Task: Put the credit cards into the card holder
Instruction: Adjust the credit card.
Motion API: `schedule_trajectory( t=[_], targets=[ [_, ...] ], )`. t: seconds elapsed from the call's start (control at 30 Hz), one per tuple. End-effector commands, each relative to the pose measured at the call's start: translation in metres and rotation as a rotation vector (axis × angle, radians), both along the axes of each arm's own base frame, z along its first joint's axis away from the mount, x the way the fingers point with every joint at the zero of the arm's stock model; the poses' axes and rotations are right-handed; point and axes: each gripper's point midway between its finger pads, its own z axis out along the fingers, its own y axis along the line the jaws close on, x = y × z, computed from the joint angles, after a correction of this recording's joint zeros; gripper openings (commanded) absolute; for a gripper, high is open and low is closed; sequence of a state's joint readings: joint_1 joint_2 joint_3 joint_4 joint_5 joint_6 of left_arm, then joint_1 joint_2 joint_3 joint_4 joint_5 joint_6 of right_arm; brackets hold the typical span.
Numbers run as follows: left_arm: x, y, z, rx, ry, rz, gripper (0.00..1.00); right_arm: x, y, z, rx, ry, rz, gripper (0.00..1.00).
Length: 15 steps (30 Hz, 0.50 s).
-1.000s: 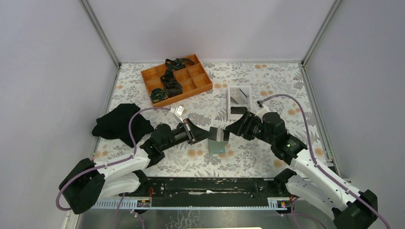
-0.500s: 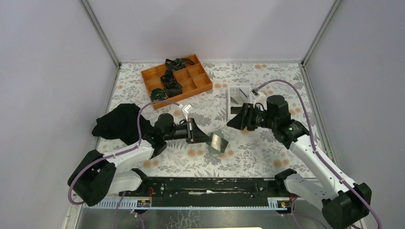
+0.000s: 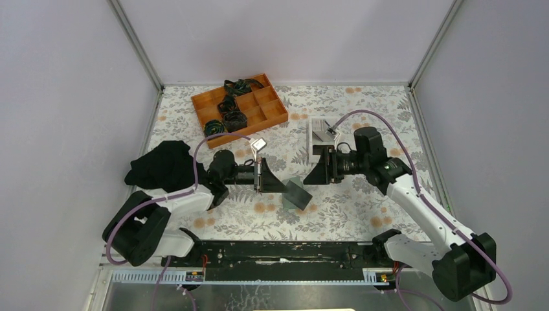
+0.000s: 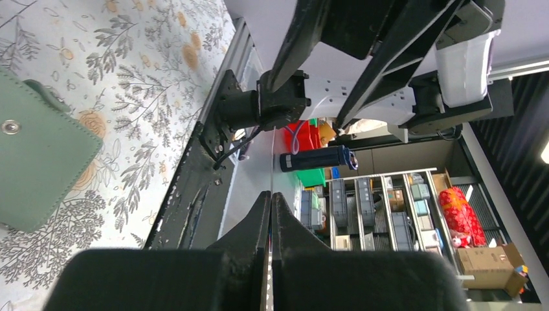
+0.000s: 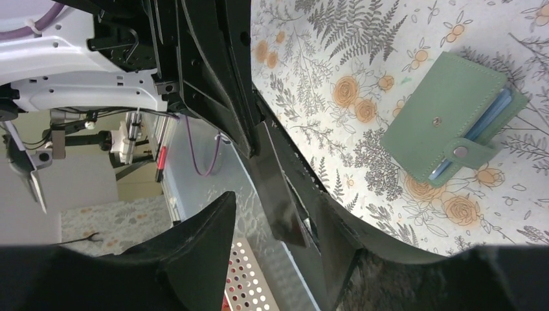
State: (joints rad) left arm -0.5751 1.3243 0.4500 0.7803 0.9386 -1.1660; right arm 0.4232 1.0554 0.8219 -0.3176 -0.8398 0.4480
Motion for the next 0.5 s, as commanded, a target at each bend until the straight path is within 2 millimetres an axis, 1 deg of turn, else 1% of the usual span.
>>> schedule_trajectory(
  t=[0.0,0.47],
  targets=[
    [-0.003,-0.001,0.031,-0.097,-0.082,-0.057,0.0,-0.006,0.005,0.012,0.055,-0.013,0.073,0.55],
    [0.002,-0.006,0.04,-0.16,-0.06,-0.082,0.0,-0.016,0.01,-0.001,0.109,0.065,0.134,0.5]
  ],
)
